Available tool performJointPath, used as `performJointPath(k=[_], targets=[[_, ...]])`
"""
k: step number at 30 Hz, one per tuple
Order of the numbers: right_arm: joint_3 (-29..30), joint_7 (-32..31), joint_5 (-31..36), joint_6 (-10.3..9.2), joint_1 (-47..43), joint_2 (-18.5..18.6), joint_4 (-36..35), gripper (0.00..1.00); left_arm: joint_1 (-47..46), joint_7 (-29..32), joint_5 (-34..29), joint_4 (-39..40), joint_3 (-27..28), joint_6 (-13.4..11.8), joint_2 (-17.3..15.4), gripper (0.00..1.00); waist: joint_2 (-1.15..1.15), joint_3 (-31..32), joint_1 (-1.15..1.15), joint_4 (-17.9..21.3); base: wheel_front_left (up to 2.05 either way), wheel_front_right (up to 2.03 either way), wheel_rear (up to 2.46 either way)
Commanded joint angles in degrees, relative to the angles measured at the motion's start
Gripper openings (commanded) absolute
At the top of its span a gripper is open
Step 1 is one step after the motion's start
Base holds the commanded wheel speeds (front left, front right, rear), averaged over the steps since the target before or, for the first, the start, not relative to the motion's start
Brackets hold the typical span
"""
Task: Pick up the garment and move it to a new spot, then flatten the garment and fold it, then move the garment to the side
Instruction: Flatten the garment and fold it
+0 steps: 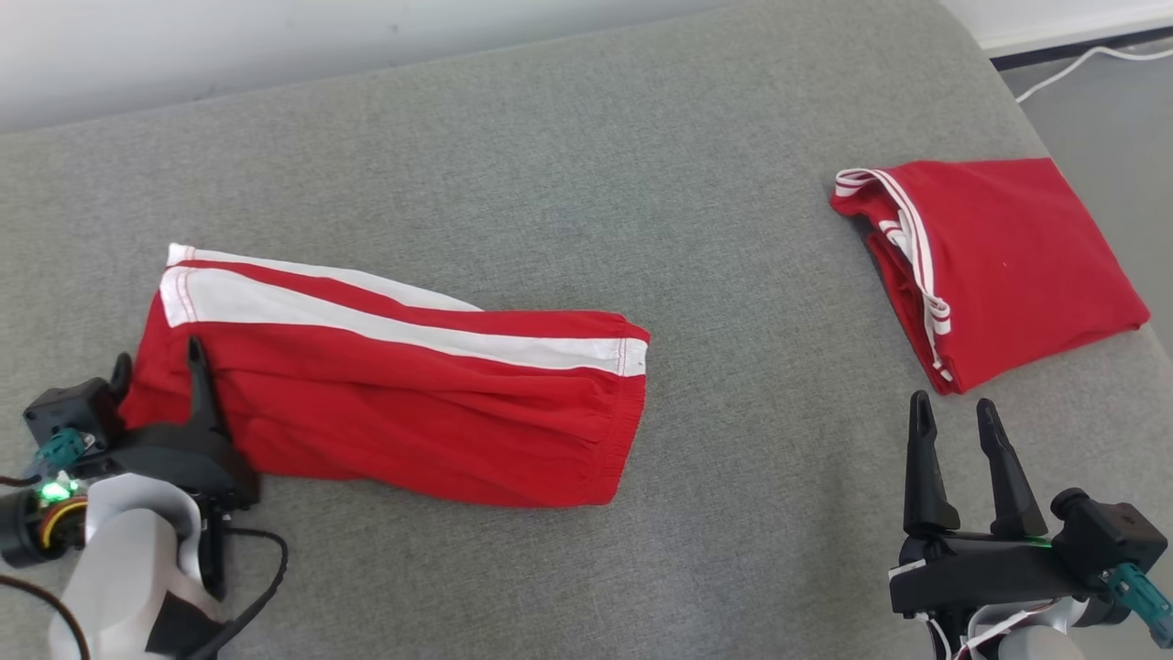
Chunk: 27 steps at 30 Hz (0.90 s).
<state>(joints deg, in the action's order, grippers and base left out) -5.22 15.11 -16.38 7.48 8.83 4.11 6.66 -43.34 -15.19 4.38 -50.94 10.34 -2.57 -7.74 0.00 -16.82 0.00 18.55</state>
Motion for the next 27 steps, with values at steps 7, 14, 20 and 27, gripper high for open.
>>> performJointPath(k=[7,14,20,27], targets=[[-0.26,-0.01,-0.87,0.02,-0.5,-0.1,0.29,1.0,1.23,0.3,4.01,-7.37,0.41,5.08,2.82,0.0,0.0,1.68,0.0,-2.14,0.0,0.0,0.0],[-0.23,-0.01,-1.11,0.02,-1.46,-0.2,0.74,1.0,2.27,0.05,5.86,-2.91,1.44,6.46,3.45,0.0,0.0,3.97,0.0,-4.28,0.0,0.0,0.0],[0.32,-0.01,-1.11,0.02,-2.98,-0.01,1.65,1.0,9.22,0.04,6.75,4.08,1.58,4.99,4.55,0.0,0.0,7.29,0.0,-8.04,0.0,0.0,0.0],[-0.94,-0.01,-1.19,0.02,-2.52,0.06,2.51,1.0,13.29,0.04,10.24,7.31,-0.01,3.94,4.77,0.6,0.0,7.53,0.0,-10.5,0.0,0.0,0.0]])
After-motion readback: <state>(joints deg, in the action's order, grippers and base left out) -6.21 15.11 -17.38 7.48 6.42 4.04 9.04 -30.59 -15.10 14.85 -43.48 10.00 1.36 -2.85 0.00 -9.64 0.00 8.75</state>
